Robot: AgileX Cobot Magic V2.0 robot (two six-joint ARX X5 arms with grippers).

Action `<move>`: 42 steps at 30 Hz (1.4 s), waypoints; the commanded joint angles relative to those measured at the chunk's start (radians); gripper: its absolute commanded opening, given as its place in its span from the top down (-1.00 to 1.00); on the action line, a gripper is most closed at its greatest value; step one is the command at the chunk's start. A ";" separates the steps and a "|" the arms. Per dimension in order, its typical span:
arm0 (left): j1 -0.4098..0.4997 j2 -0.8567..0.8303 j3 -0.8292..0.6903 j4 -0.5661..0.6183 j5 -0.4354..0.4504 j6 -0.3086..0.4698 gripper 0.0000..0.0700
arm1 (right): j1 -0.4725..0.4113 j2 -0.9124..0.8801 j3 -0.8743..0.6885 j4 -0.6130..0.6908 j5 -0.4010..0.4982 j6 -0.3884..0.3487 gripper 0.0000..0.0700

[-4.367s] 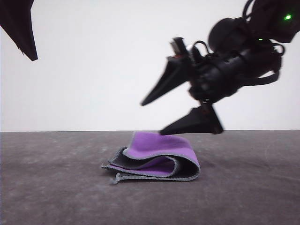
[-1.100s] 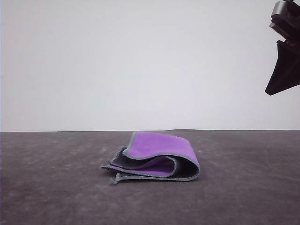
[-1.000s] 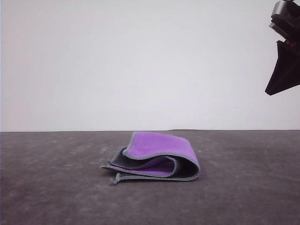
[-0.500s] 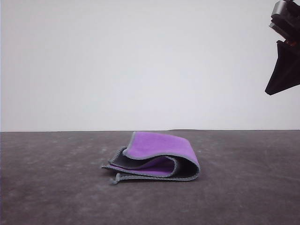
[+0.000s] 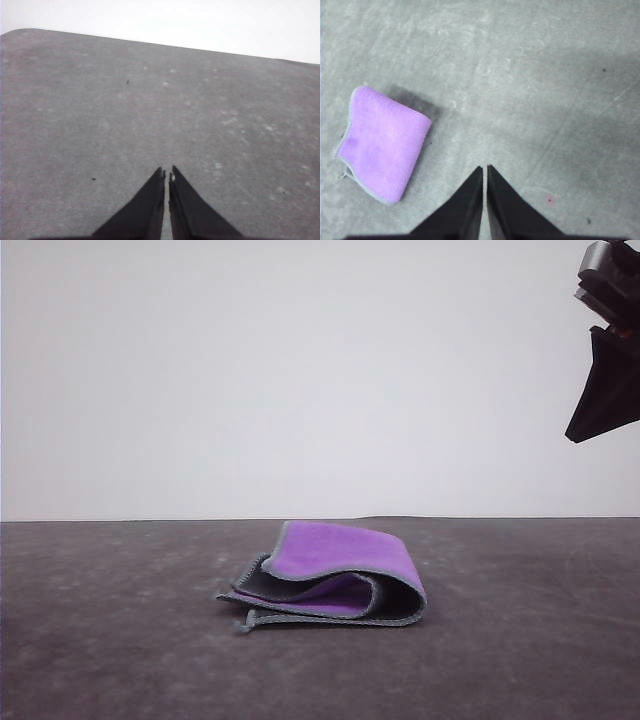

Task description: Fold clothes

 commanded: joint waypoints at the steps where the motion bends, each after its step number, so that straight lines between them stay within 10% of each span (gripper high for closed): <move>1: 0.003 0.000 -0.019 -0.007 -0.002 -0.007 1.00 | -0.001 -0.008 0.016 0.012 0.004 -0.076 0.98; 11: 0.003 0.000 -0.019 -0.007 -0.002 -0.007 1.00 | -0.003 -0.250 -0.130 0.121 0.059 -0.214 0.98; 25: 0.003 0.000 -0.019 -0.007 -0.002 -0.007 1.00 | -0.003 -0.877 -0.654 0.347 0.375 -0.045 0.98; 42: 0.003 0.000 -0.019 -0.007 -0.002 -0.007 1.00 | -0.002 -1.312 -0.889 0.256 0.394 0.031 0.98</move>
